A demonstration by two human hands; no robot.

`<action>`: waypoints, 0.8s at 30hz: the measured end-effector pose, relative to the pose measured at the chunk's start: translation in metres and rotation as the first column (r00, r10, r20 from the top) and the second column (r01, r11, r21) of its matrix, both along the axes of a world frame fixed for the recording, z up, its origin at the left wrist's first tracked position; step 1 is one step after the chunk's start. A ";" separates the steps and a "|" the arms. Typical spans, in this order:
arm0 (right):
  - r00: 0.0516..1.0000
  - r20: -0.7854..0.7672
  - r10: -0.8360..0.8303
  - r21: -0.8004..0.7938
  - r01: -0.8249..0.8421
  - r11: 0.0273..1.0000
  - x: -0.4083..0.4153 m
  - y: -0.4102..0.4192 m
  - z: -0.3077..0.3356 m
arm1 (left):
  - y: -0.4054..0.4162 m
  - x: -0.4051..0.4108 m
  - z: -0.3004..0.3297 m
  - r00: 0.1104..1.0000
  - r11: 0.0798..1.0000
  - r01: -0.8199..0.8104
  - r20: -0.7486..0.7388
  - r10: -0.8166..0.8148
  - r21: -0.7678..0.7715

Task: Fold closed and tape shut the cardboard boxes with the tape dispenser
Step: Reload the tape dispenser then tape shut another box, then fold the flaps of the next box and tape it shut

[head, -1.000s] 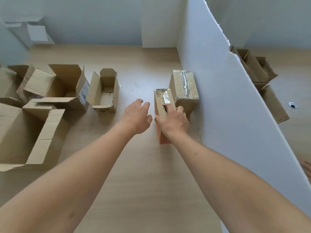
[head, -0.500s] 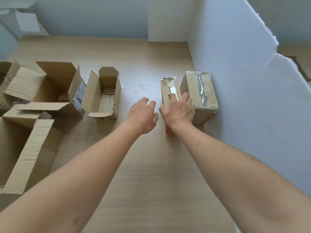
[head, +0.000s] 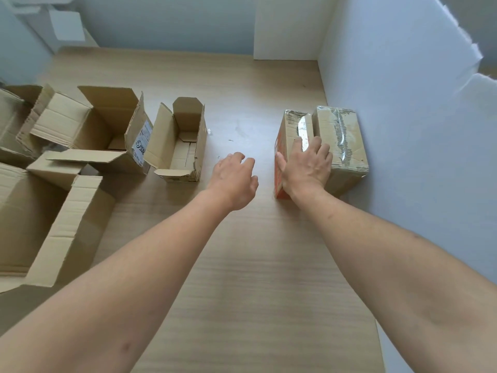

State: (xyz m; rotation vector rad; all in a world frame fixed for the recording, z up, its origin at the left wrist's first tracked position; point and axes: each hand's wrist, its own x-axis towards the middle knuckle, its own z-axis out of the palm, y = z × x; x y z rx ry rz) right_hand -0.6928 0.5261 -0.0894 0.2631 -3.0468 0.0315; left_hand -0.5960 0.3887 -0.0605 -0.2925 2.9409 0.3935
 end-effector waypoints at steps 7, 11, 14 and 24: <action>0.957 0.072 0.280 -0.216 -0.259 0.941 0.057 0.012 0.036 | 0.001 0.035 0.032 0.999 1.000 -0.002 -0.046 0.002 0.002; 0.923 0.133 0.360 -0.272 -0.315 0.909 0.105 0.019 0.065 | 0.007 0.081 0.053 1.000 1.000 0.001 -0.029 -0.002 -0.027; 0.902 0.139 0.409 -0.279 -0.361 0.890 0.144 0.023 0.090 | 0.009 0.122 0.073 0.998 0.998 -0.050 -0.027 0.049 -0.039; 0.776 0.051 0.629 -0.304 -0.587 0.750 0.286 0.026 0.166 | 0.034 0.285 0.141 0.951 0.949 -0.299 -0.111 0.287 -0.103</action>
